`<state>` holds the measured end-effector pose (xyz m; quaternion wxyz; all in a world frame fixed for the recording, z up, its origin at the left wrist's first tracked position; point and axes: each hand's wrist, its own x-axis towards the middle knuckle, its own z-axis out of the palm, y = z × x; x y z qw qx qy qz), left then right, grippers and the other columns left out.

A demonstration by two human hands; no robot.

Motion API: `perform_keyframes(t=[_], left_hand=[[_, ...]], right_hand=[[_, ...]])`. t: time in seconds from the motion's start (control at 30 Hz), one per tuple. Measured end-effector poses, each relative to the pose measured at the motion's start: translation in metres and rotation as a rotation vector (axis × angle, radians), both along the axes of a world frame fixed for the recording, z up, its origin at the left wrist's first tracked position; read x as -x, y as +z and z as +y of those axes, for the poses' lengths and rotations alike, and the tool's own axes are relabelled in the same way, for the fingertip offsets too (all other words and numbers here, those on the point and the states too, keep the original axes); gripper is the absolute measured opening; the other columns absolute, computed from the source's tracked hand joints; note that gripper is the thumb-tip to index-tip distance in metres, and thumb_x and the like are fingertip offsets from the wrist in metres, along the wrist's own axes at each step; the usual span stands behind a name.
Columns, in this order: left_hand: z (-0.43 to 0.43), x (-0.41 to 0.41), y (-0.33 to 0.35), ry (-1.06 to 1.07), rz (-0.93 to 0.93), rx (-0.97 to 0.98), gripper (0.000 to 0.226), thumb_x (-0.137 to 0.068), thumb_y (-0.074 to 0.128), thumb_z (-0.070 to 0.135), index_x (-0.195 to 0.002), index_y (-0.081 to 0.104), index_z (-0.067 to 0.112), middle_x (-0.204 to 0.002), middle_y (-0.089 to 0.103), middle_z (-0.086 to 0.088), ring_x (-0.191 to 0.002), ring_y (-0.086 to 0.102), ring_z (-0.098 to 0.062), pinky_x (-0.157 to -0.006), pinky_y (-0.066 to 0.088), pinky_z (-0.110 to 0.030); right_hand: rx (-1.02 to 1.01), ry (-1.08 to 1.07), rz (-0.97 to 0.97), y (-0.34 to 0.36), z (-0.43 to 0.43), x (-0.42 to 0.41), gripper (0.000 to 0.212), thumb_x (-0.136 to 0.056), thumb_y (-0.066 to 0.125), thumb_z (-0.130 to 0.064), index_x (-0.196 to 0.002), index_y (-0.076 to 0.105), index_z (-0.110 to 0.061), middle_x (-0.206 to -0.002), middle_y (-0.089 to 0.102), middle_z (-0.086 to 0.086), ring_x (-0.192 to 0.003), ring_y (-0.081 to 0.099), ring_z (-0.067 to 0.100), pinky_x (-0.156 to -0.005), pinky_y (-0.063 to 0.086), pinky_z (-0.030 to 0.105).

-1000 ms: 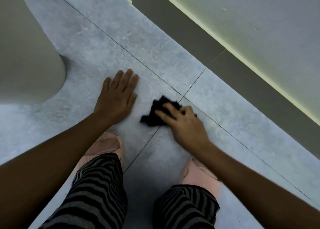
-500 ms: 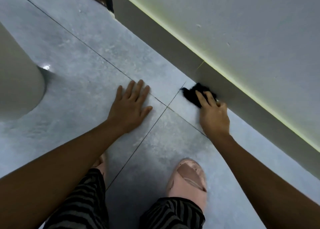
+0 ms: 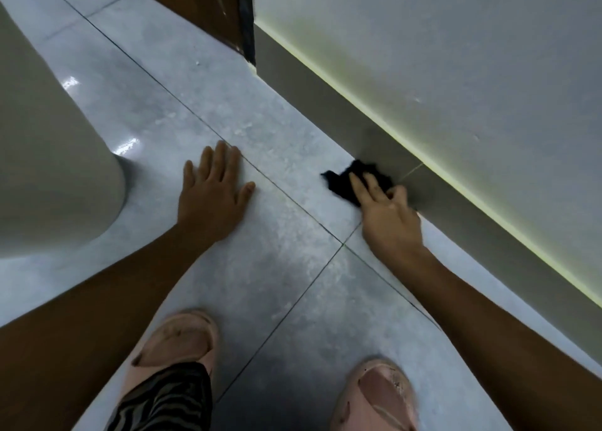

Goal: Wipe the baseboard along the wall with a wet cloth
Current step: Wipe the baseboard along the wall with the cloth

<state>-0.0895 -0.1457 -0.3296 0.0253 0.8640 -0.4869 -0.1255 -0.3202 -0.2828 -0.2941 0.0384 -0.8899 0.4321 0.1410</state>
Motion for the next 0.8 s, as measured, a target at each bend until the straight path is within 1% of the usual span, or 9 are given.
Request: perform_keyframes(t=[0.13, 0.23, 0.3, 0.37, 0.47, 0.5, 0.6, 0.7, 0.8], left_hand=[[-0.007, -0.008, -0.005, 0.011, -0.028, 0.018, 0.071, -0.095, 0.014, 0.056, -0.152, 0.004, 0.014, -0.161, 0.002, -0.009, -0.148, 0.001, -0.028, -0.118, 0.001, -0.048], [-0.016, -0.013, -0.008, 0.039, -0.051, 0.042, 0.077, -0.090, 0.007, 0.058, -0.152, 0.008, 0.013, -0.160, 0.007, -0.009, -0.148, 0.004, -0.028, -0.117, -0.001, -0.047], [-0.024, -0.024, -0.010, 0.073, -0.033, 0.053, 0.077, -0.089, 0.006, 0.058, -0.152, 0.008, 0.013, -0.161, 0.007, -0.008, -0.148, 0.003, -0.027, -0.117, -0.003, -0.046], [-0.029, -0.024, -0.008, 0.058, -0.030, 0.064, 0.078, -0.088, 0.003, 0.058, -0.152, 0.007, 0.013, -0.161, 0.006, -0.007, -0.148, 0.002, -0.026, -0.117, -0.005, -0.045], [-0.030, -0.036, -0.009, 0.080, -0.026, 0.069, 0.079, -0.087, 0.002, 0.058, -0.152, 0.009, 0.012, -0.160, 0.008, -0.007, -0.148, 0.004, -0.026, -0.117, -0.002, -0.044], [-0.029, -0.037, -0.011, 0.074, -0.028, 0.070, 0.079, -0.087, 0.003, 0.058, -0.152, 0.008, 0.012, -0.160, 0.008, -0.007, -0.148, 0.004, -0.026, -0.117, -0.001, -0.045], [-0.030, -0.037, -0.014, 0.075, -0.006, 0.086, 0.077, -0.089, 0.007, 0.056, -0.152, 0.009, 0.012, -0.160, 0.008, -0.007, -0.148, 0.005, -0.027, -0.117, 0.004, -0.046], [-0.030, -0.034, -0.017, 0.093, -0.009, 0.099, 0.074, -0.091, 0.010, 0.054, -0.152, 0.010, 0.012, -0.160, 0.008, -0.007, -0.148, 0.004, -0.026, -0.117, 0.003, -0.045], [-0.030, -0.034, -0.017, 0.097, -0.008, 0.099, 0.074, -0.090, 0.011, 0.054, -0.152, 0.008, 0.014, -0.161, 0.007, -0.005, -0.148, 0.001, -0.025, -0.117, 0.000, -0.044]], right_hand=[[-0.075, 0.132, 0.074, 0.001, -0.028, -0.104, 0.069, -0.095, 0.031, -0.009, -0.152, -0.003, -0.028, -0.160, 0.003, -0.006, -0.131, 0.023, 0.036, -0.092, 0.045, 0.041], [-0.093, 0.149, 0.084, 0.005, -0.033, -0.145, 0.068, -0.096, 0.031, -0.011, -0.152, -0.003, -0.026, -0.160, 0.004, -0.005, -0.136, 0.017, 0.036, -0.081, 0.045, 0.040], [-0.070, 0.160, 0.051, 0.004, -0.033, -0.141, 0.068, -0.095, 0.031, -0.010, -0.152, -0.001, -0.027, -0.160, 0.008, -0.005, -0.131, 0.023, 0.036, -0.078, 0.048, 0.040], [-0.017, 0.136, 0.039, 0.001, -0.025, -0.101, 0.068, -0.093, 0.031, -0.008, -0.152, 0.003, -0.028, -0.159, 0.013, -0.005, -0.122, 0.031, 0.035, -0.078, 0.051, 0.040], [0.044, 0.102, -0.014, -0.006, -0.009, -0.056, 0.072, -0.088, 0.026, -0.003, -0.152, 0.007, -0.028, -0.158, 0.017, -0.006, -0.106, 0.037, 0.033, -0.067, 0.048, 0.034], [0.041, 0.084, -0.013, -0.007, -0.008, -0.052, 0.073, -0.088, 0.027, -0.002, -0.152, 0.006, -0.029, -0.158, 0.015, -0.007, -0.105, 0.037, 0.031, -0.067, 0.049, 0.034], [-0.015, 0.040, 0.014, -0.005, -0.014, -0.077, 0.072, -0.092, 0.033, -0.005, -0.152, 0.001, -0.029, -0.158, 0.010, -0.007, -0.111, 0.033, 0.030, -0.077, 0.051, 0.038], [-0.045, 0.078, 0.010, -0.006, -0.022, -0.125, 0.068, -0.094, 0.031, -0.009, -0.152, 0.000, -0.025, -0.159, 0.009, -0.003, -0.121, 0.028, 0.034, -0.089, 0.045, 0.040], [-0.076, 0.107, -0.008, -0.006, -0.036, -0.186, 0.063, -0.095, 0.031, -0.013, -0.152, 0.005, -0.022, -0.158, 0.012, -0.001, -0.131, 0.021, 0.037, -0.090, 0.040, 0.040]])
